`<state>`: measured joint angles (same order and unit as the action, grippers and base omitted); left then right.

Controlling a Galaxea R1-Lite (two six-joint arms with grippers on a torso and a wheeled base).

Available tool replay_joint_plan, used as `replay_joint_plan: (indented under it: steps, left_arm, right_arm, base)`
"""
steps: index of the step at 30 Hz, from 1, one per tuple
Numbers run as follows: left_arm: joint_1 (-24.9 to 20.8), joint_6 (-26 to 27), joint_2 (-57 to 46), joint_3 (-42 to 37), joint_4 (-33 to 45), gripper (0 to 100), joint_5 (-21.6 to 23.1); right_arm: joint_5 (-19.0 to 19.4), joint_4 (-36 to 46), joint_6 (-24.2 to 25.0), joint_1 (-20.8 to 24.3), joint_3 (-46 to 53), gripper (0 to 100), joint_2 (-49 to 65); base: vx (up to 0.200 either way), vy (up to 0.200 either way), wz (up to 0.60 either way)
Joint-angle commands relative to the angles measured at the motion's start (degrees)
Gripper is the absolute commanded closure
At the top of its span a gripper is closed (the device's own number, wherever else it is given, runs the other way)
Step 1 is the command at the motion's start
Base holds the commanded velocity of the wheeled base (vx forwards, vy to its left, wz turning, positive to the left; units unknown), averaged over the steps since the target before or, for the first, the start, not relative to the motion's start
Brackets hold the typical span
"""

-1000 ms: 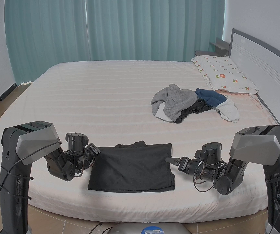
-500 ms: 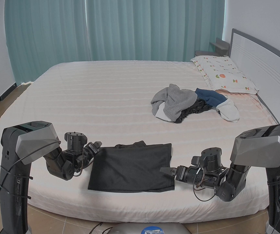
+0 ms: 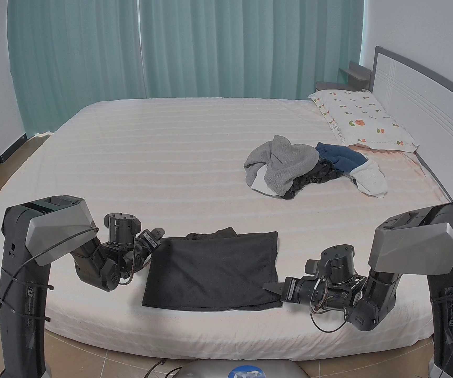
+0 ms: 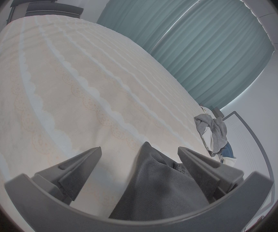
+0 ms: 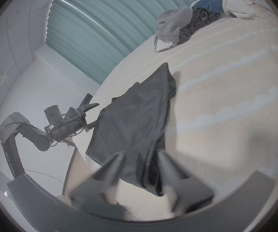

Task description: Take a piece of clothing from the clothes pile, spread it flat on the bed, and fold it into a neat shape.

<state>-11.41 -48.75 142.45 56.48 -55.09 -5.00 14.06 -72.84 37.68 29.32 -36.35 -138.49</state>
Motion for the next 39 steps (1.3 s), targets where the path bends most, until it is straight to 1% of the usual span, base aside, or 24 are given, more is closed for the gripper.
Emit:
replay_joint_plan:
  steps: [1,2,5,24,25,27,29,31,32,34,36,37,39]
  left_arm:
    - [-0.02,-0.03,0.11,0.03,-0.02,0,-0.01]
    - [-0.02,-0.03,0.11,0.03,0.07,0,0.08]
    - [0.07,-0.03,0.02,0.03,0.07,0,0.08]
    - [0.60,-0.03,-0.42,-0.23,0.42,0,0.52]
    - [1.13,-0.03,-1.29,-1.02,0.51,0,1.13]
    - [1.22,0.06,-1.65,-1.20,0.60,0,1.39]
    - [1.48,0.06,-2.26,-1.99,0.68,0,2.71]
    - [2.09,0.41,-3.40,-3.66,0.77,0,5.70]
    - [2.27,1.11,-4.02,-4.89,0.86,0,7.99]
    - [2.71,3.66,-4.99,-7.35,1.04,0,12.47]
    - [3.15,6.39,-5.69,-9.72,0.95,0,15.90]
    - [3.15,7.88,-5.87,-10.69,0.60,0,16.86]
    - [3.06,10.78,-5.69,-11.74,0.33,0,17.39]
  right_arm:
    - [-0.17,0.24,-0.59,0.21,0.58,100,-0.03]
    - [-0.52,0.24,-1.65,0.12,1.20,100,0.15]
    - [-0.61,0.24,-2.17,0.04,1.72,100,0.41]
    - [-0.52,0.15,-2.26,-0.49,3.66,100,0.94]
    - [-0.52,-0.37,-2.26,-0.49,3.74,0,0.67]
    - [-0.52,-0.55,-2.17,-0.49,3.83,0,0.76]
    - [-0.52,-0.64,-2.17,-0.58,4.01,0,1.20]
    - [-0.52,-0.90,-1.82,-1.19,3.48,0,1.38]
    - [-0.43,-0.90,-1.47,-1.98,3.13,0,1.73]
    - [-0.26,-0.64,-1.03,-3.57,2.34,0,2.43]
    - [-0.17,-0.55,-1.03,-5.15,1.55,0,2.69]
    - [-0.08,-0.46,-0.94,-6.03,1.11,0,2.69]
    - [0.09,-0.37,-0.94,-7.87,-0.03,0,2.25]
  base:
    - [0.000,0.000,0.00]
    - [0.000,0.000,0.00]
    - [0.000,0.000,0.00]
    - [0.000,0.000,0.00]
    - [0.000,0.000,0.00]
    - [0.000,0.000,0.00]
    - [0.000,0.000,0.00]
    - [0.000,0.000,0.00]
    - [0.000,0.000,0.00]
    - [0.000,0.000,0.00]
    - [0.000,0.000,0.00]
    - [0.000,0.000,0.00]
    - [0.000,0.000,0.00]
